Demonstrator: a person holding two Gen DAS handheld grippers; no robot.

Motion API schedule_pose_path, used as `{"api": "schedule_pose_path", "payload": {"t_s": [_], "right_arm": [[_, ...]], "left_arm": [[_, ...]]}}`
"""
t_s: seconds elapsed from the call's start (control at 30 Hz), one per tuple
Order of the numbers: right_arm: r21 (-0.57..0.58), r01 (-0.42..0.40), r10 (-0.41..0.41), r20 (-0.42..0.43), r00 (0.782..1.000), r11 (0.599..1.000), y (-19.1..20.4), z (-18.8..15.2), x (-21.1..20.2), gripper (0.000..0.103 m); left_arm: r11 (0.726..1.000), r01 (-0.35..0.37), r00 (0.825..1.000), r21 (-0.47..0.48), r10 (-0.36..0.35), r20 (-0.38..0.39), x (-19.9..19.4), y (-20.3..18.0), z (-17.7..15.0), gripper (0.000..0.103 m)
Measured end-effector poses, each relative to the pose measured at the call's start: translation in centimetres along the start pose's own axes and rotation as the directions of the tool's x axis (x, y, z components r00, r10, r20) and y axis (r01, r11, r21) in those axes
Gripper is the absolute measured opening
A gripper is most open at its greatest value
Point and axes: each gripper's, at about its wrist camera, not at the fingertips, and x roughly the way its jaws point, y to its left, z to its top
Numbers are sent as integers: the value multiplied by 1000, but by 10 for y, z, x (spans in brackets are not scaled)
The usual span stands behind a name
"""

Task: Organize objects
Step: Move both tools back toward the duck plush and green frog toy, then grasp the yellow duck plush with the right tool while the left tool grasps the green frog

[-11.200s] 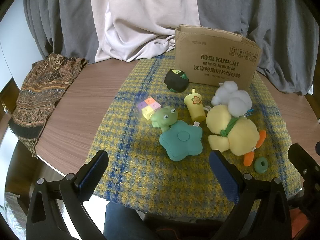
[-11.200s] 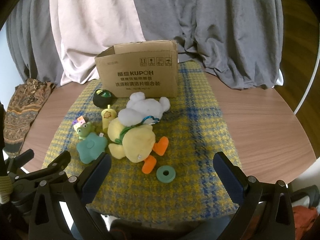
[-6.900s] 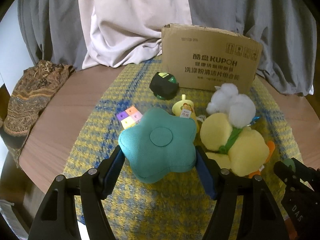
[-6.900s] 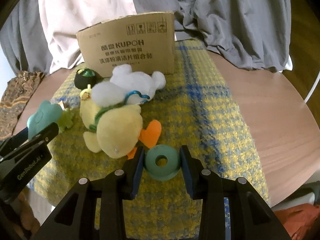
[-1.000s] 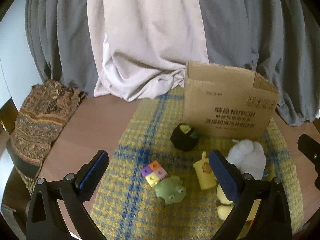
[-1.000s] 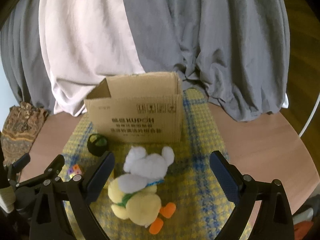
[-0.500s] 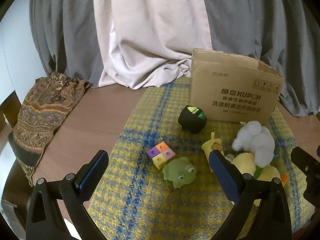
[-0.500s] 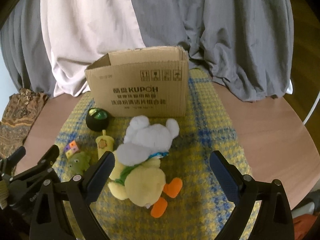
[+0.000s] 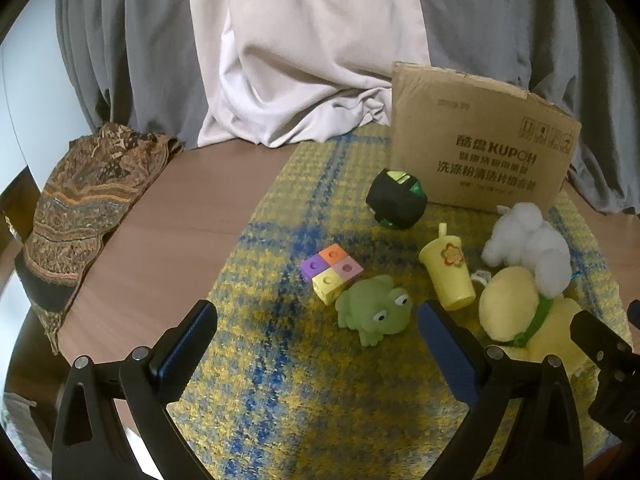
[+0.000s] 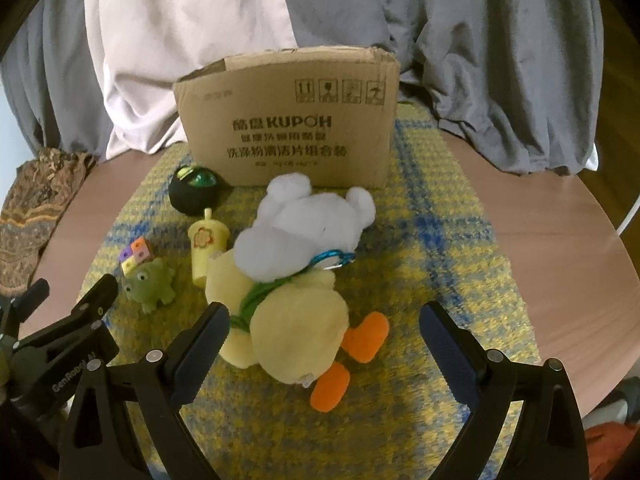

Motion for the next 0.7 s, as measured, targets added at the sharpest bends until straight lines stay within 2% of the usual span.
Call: {"api": "schedule_pose_path", "payload": {"t_s": [0.7], "right_arm": [[-32,-5,1,-113,994,999,12,-9,47,96]], "left_arm": [[1000,-12,997,5,13,-78,33,-1,-11,102]]}}
